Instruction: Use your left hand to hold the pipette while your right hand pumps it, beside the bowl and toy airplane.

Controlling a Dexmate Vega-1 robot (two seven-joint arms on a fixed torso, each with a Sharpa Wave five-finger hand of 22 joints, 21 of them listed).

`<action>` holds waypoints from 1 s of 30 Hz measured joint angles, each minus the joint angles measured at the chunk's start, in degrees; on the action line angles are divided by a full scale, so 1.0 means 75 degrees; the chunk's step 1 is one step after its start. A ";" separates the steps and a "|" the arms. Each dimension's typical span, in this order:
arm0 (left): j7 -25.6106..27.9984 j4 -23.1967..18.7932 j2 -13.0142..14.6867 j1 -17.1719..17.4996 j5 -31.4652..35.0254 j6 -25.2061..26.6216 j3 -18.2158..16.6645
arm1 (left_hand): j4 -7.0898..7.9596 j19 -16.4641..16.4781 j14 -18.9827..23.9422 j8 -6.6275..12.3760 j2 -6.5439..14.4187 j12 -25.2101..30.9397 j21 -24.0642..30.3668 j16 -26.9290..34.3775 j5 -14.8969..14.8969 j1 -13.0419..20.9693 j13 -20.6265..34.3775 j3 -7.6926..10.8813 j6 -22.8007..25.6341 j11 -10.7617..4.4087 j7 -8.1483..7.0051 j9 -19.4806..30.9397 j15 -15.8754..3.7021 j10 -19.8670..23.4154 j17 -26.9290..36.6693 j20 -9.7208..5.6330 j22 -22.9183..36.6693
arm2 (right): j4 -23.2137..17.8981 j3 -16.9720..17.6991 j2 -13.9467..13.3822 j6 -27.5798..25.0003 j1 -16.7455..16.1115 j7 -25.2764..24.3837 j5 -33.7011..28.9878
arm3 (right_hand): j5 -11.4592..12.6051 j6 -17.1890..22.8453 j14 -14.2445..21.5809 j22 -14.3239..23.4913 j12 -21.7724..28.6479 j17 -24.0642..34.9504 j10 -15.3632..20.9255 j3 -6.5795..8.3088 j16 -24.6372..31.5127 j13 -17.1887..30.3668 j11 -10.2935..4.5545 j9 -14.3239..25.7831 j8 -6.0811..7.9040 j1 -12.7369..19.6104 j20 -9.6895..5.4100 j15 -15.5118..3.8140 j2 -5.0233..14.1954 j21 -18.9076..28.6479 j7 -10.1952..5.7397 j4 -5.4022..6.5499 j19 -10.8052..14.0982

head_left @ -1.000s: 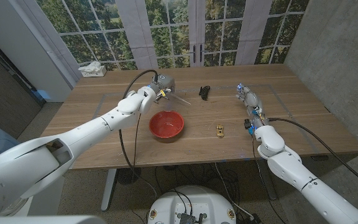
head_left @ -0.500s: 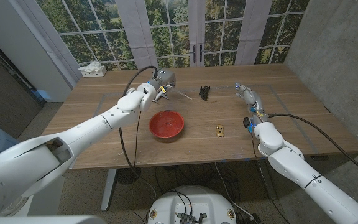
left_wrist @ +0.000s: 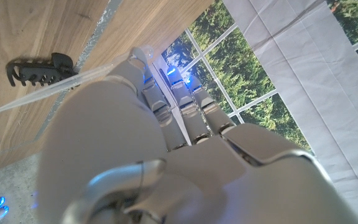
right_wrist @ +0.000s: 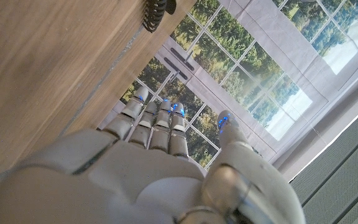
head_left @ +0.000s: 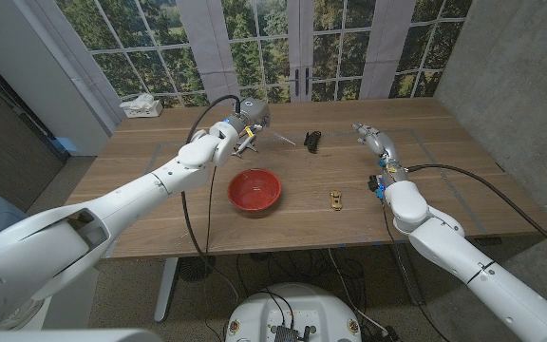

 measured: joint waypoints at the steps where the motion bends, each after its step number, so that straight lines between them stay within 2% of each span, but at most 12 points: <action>1: 0.0000 -0.0025 0.0011 0.0004 0.0000 0.0000 -0.0016 | 0.0000 0.0000 0.0000 0.0000 0.0000 0.0002 0.0000 0.0000 0.0000 0.0000 0.0000 0.0000 0.0000 0.0000 0.0000 0.0000 0.0000 0.0000 0.0000 0.0000 0.0000 | 0.0000 0.0000 0.0000 -0.0094 0.0000 -0.0029 -0.0078 | 0.0000 0.0015 0.0000 0.0000 0.0000 0.0000 -0.0010 0.0022 0.0000 0.0000 -0.0010 0.0000 0.0000 0.0048 0.0000 0.0000 -0.0048 -0.0001 -0.0019 -0.0022 0.0000; 11: 0.0070 -0.0209 0.0097 0.0065 0.0049 -0.0076 -0.0139 | 0.0000 0.0000 0.0000 0.0000 0.0000 0.0029 0.0000 0.0000 -0.0002 0.0000 0.0000 -0.0001 0.0000 0.0000 0.0000 0.0000 0.0000 0.0000 0.0021 0.0000 0.0000 | -0.0442 -0.0279 -0.0092 -0.0777 0.0192 -0.0195 -0.0699 | 0.0000 0.0105 0.0024 -0.0001 -0.0059 -0.0036 -0.0004 0.0064 0.0000 -0.0001 -0.0153 -0.0001 0.0030 0.0301 -0.0028 -0.0082 -0.0140 -0.0001 -0.0164 -0.0064 0.0030; 14: 0.0076 -0.0247 0.0115 0.0078 0.0062 -0.0089 -0.0161 | 0.0012 0.0000 0.0000 0.0000 0.0001 0.0029 0.0000 0.0000 -0.0002 0.0001 0.0000 -0.0013 0.0000 0.0000 0.0000 -0.0001 0.0000 0.0000 0.0020 0.0000 0.0000 | -0.0516 -0.0338 -0.0103 -0.0954 0.0233 -0.0226 -0.0862 | 0.0000 0.0161 0.0051 -0.0001 -0.0059 -0.0036 0.0017 0.0084 0.0030 -0.0001 -0.0174 -0.0001 0.0030 0.0402 -0.0028 -0.0110 -0.0143 0.0000 -0.0220 -0.0085 0.0137; 15: 0.0082 -0.0275 0.0130 0.0087 0.0077 -0.0097 -0.0180 | 0.0028 0.0000 0.0000 0.0000 0.0001 0.0029 0.0000 0.0000 -0.0002 0.0001 0.0000 -0.0030 0.0000 0.0000 0.0000 -0.0001 0.0000 0.0000 0.0020 0.0000 -0.0001 | -0.0567 -0.0388 -0.0109 -0.1058 0.0264 -0.0248 -0.0964 | 0.0000 0.0162 0.0052 -0.0001 -0.0059 -0.0039 0.0046 0.0084 0.0030 -0.0001 -0.0203 -0.0001 0.0030 0.0503 -0.0029 -0.0110 -0.0244 0.0000 -0.0221 -0.0085 0.0139; 21: 0.0097 -0.0372 0.0181 0.0107 0.0131 -0.0146 -0.0238 | 0.0026 0.0000 0.0000 0.0048 0.0011 0.0029 0.0000 0.0000 -0.0014 0.0012 0.0000 -0.0033 -0.0001 0.0000 0.0000 -0.0002 0.0000 0.0000 -0.0001 0.0000 -0.0001 | -0.0738 -0.0570 -0.0118 -0.1448 0.0381 -0.0305 -0.1349 | -0.0064 0.0284 0.0160 -0.0001 -0.0059 -0.0071 0.0113 0.0084 0.0059 -0.0001 -0.0269 -0.0001 0.0058 0.0752 -0.0026 -0.0141 -0.0371 -0.0057 -0.0343 -0.0085 0.0246; 25: 0.0097 -0.0439 0.0209 0.0109 0.0193 -0.0185 -0.0264 | 0.0021 0.0000 0.0000 0.0052 0.0021 0.0028 0.0000 0.0000 0.0007 0.0043 0.0000 -0.0041 -0.0001 0.0000 0.0000 -0.0002 0.0000 0.0000 0.0013 0.0000 -0.0001 | -0.0825 -0.0684 -0.0118 -0.1637 0.0449 -0.0322 -0.1569 | -0.0065 0.0315 0.0235 0.0030 -0.0059 -0.0071 0.0113 0.0084 0.0093 -0.0001 -0.0269 -0.0001 0.0088 0.0814 -0.0027 -0.0150 -0.0430 -0.0058 -0.0373 -0.0085 0.0301; 28: 0.0078 -0.0499 0.0230 0.0109 0.0236 -0.0203 -0.0282 | 0.0021 0.0000 0.0000 0.0052 0.0021 0.0027 0.0000 0.0000 0.0007 0.0043 0.0000 -0.0042 -0.0001 0.0000 0.0000 -0.0002 0.0000 -0.0001 0.0021 0.0000 -0.0001 | -0.0861 -0.0751 -0.0118 -0.1776 0.0486 -0.0334 -0.1745 | -0.0065 0.0356 0.0288 0.0035 -0.0059 -0.0071 0.0119 0.0084 0.0113 -0.0001 -0.0274 -0.0001 0.0088 0.0895 -0.0027 -0.0147 -0.0352 -0.0060 -0.0354 -0.0085 0.0300; 30: 0.0046 -0.0532 0.0238 0.0109 0.0290 -0.0218 -0.0292 | 0.0021 0.0000 0.0000 0.0052 0.0021 0.0026 0.0000 0.0000 0.0007 0.0043 0.0000 -0.0042 -0.0001 -0.0001 0.0000 -0.0003 0.0000 -0.0001 0.0021 0.0000 -0.0001 | -0.0902 -0.0829 -0.0111 -0.1861 0.0529 -0.0341 -0.1845 | -0.0093 0.0389 0.0301 0.0034 -0.0059 -0.0071 0.0155 0.0084 0.0144 -0.0001 -0.0309 -0.0001 0.0119 0.0984 -0.0027 -0.0134 -0.0441 -0.0060 -0.0389 -0.0085 0.0300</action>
